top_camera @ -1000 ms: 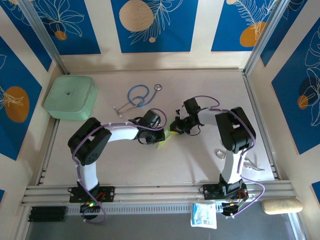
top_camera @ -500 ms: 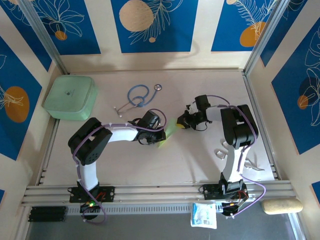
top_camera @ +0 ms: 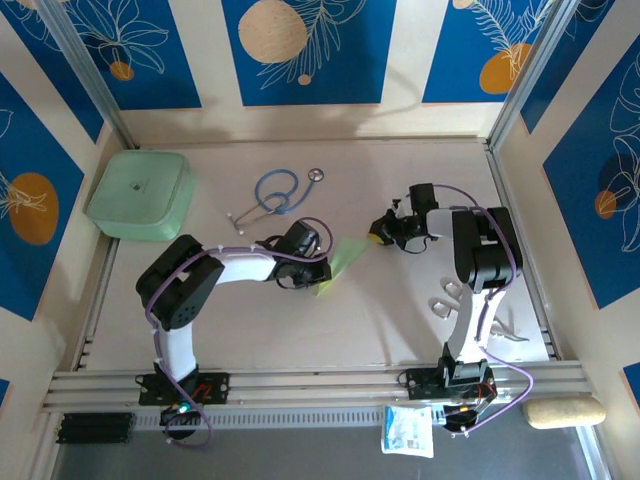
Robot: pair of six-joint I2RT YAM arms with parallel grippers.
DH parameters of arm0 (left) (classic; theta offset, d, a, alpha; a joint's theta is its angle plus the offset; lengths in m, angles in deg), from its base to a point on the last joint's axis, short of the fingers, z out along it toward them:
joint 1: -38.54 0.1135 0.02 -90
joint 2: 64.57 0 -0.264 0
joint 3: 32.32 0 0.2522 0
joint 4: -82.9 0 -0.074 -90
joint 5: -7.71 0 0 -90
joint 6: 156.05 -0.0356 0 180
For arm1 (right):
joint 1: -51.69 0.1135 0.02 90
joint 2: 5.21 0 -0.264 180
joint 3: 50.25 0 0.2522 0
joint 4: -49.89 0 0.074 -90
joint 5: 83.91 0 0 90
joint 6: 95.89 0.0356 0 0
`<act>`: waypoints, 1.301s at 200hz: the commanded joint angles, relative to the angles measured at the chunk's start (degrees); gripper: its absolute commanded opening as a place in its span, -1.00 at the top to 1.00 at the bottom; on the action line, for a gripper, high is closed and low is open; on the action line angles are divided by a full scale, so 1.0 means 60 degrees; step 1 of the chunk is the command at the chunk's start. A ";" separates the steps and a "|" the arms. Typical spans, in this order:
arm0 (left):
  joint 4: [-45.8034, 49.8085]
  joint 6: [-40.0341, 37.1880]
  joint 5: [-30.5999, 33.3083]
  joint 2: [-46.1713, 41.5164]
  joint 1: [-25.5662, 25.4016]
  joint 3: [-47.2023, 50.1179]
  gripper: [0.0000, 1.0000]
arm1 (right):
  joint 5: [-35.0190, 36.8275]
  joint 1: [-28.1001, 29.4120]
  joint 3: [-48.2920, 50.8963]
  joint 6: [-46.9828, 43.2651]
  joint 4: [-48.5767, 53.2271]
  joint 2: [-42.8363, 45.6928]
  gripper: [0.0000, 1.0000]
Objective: Fold a paper plane with a square sheet of paper (pick it up from the middle)
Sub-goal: Fold the wing for the fifth time at the center of the table, then move a paper plane to the center of the table.
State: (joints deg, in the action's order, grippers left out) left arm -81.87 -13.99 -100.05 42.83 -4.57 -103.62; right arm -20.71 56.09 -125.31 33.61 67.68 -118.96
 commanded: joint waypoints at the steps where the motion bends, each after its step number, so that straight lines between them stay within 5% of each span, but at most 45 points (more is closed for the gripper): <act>1: 0.1571 -0.0259 0.0002 0.0257 0.0045 -0.0227 1.00 | 0.0438 -0.0148 -0.0052 0.0067 -0.0048 0.0624 0.80; 19: 0.1494 -0.0346 -0.0099 -0.0053 0.0090 -0.0791 1.00 | 0.0703 -0.0127 0.0157 0.0030 0.0251 0.1449 0.76; 46: 0.1494 -0.0601 0.0119 -0.0827 0.0264 -0.1329 0.65 | 0.1412 0.0082 0.0218 -0.0112 0.1423 0.2452 0.52; 85: 0.1785 -0.1193 0.0973 -0.2269 0.0985 -0.0803 -0.05 | 0.2455 0.0803 0.0242 0.0044 0.3144 0.3385 0.17; 140: 0.2732 -0.2746 0.3787 -0.4199 0.1472 0.0490 -0.99 | 0.4780 0.3003 -0.0597 0.1410 0.5759 0.3119 -0.08; 178: 0.2527 -0.2999 0.4592 -0.5003 0.1703 0.1351 -0.99 | 0.5777 0.4244 -0.1536 0.2680 0.6789 0.2315 -0.14; 260: 0.2056 -0.3117 0.4039 -0.5622 0.2017 0.2467 -0.99 | 0.6602 0.5341 -0.3414 0.4059 0.7979 0.0444 -0.20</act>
State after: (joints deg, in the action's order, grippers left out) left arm -68.07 -31.68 -75.16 9.93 6.80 -90.35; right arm 16.57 87.39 -143.13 54.20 110.92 -113.94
